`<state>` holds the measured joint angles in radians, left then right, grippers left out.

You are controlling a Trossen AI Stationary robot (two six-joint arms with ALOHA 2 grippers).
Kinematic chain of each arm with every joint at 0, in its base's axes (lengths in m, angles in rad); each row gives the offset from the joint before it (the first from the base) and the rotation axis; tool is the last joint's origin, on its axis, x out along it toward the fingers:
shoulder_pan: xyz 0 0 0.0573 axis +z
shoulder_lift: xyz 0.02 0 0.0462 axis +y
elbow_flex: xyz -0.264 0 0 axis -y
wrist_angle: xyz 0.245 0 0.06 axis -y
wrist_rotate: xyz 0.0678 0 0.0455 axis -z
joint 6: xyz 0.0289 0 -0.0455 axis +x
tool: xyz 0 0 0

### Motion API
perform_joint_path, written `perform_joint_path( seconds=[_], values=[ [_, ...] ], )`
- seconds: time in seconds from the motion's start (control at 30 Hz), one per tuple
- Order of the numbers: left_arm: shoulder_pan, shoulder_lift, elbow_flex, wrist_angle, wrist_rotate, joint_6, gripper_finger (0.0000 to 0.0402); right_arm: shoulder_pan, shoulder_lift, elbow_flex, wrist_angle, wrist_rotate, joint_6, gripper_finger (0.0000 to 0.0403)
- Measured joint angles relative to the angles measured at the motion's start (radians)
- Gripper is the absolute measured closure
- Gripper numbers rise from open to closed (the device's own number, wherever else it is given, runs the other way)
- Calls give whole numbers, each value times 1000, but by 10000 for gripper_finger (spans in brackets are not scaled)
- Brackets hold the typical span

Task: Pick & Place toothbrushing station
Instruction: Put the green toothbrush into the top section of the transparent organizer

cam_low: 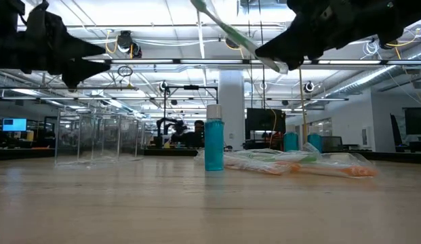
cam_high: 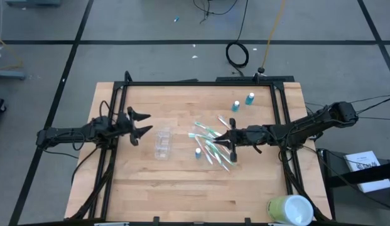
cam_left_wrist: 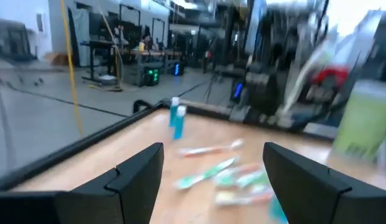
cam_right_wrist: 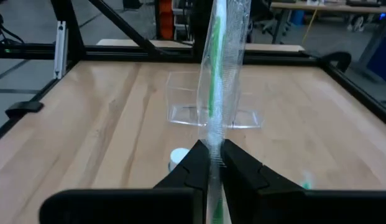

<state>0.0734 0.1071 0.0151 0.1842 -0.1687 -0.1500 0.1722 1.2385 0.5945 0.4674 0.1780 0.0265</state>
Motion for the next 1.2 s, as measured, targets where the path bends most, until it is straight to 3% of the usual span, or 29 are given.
perform_joint_path(
  seconds=[0.23, 0.43, 0.63, 0.8, 1.03, 1.2],
  values=[
    [0, 4, 0, 71, -14, -183, 119, -19, 0, 0, 25, 0, -42, 385],
    [0, 4, 0, 77, -46, -206, 119, -27, 0, -15, 41, 0, -39, 385],
    [-16, 38, 0, 113, 62, -226, 119, -27, 0, -34, 99, 0, -36, 385],
    [-73, 188, 0, 318, 59, -173, 119, -27, 0, -34, 105, 1, -40, 385],
    [-142, 521, 13, 677, 37, -8, 119, -31, 76, -35, 202, 2, -52, 385],
    [-178, 731, 77, 706, 37, 160, 119, -41, 121, -35, 248, 1, -65, 385]
  ],
)
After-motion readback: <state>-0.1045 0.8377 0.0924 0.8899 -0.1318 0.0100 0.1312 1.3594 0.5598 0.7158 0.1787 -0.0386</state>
